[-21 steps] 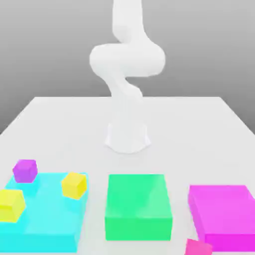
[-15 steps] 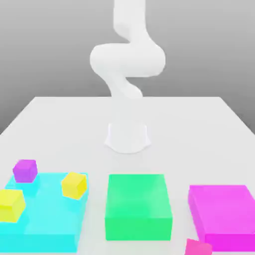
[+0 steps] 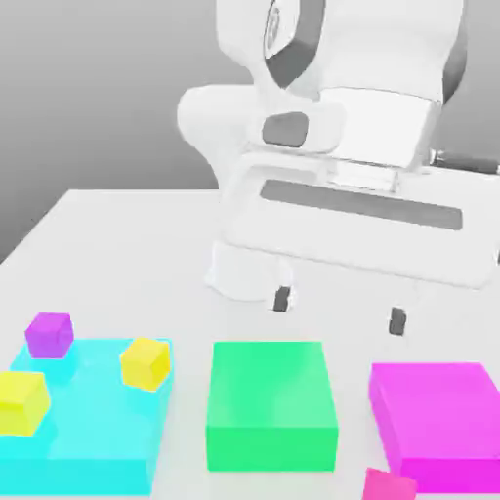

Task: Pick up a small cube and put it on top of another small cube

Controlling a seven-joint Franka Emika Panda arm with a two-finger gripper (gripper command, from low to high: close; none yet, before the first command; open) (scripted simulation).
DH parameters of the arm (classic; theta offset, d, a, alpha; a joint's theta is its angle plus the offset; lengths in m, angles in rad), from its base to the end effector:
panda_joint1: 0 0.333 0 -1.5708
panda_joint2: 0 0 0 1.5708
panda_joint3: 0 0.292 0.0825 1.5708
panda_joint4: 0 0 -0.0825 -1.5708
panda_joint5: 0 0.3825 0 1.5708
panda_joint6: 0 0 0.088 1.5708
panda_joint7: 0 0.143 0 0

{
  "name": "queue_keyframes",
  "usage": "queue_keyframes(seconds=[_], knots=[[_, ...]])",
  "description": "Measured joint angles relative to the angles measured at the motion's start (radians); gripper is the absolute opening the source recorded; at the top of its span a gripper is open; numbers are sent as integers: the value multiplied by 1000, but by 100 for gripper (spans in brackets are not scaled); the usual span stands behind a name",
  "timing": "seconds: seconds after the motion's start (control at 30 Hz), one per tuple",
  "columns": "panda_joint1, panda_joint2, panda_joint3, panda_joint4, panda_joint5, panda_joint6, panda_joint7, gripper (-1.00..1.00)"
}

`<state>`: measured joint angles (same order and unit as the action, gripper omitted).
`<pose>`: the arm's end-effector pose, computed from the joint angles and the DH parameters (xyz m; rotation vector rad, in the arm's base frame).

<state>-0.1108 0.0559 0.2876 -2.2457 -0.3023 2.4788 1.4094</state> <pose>0.5434 0.0917 0.3026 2.7190 -1.5071 0.4093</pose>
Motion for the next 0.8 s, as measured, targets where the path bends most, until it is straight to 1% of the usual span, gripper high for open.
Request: queue_keyframes(seconds=[0.17, 0.33, 0.47, 0.5, 0.7, 0.8], knots=[[28, 164, 6, 8, 1, 50, 84, 0], [51, 313, 27, 12, 50, 109, 136, 0], [96, 456, -22, 39, 4, 209, 185, 0], [107, 483, -35, 45, -8, 230, 194, -100], [113, 496, -42, 48, -13, 242, 199, -100], [88, 427, -9, 32, 24, 189, 172, -100]])
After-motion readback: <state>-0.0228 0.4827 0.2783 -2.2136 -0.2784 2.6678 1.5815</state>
